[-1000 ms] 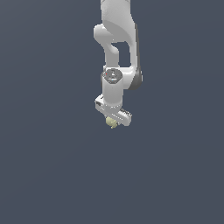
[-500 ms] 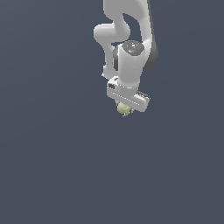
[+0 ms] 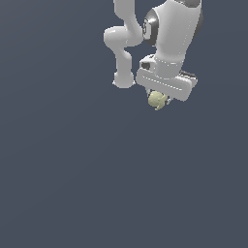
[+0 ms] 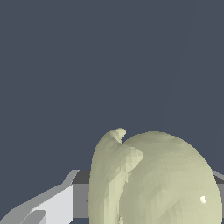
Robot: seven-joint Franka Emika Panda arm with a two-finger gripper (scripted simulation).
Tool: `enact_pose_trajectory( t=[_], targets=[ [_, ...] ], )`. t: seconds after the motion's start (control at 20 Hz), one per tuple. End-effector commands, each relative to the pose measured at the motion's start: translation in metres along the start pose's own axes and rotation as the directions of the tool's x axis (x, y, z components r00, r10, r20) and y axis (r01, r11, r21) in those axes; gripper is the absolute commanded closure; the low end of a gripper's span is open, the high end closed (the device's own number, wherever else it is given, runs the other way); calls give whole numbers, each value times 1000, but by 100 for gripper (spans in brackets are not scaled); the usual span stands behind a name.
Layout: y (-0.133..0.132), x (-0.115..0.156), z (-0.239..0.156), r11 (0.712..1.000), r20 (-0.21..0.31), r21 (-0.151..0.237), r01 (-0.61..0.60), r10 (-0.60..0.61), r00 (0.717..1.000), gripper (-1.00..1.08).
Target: Pick up the object and move it to a goal position.
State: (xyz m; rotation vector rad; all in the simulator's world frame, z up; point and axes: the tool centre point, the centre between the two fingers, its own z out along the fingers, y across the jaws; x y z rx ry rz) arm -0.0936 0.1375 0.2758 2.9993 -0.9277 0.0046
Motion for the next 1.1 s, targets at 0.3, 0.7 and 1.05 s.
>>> enact_pose_trajectory(
  t=[0.3, 0.7, 1.05],
  targets=[
    [-37, -41, -76, 1000, 1, 0, 0, 0, 1000, 108],
    [-57, -60, -114, 1000, 3, 1, 0, 0, 1000, 108],
    [-62, -62, -120, 1000, 4, 1, 0, 0, 1000, 108]
  ],
)
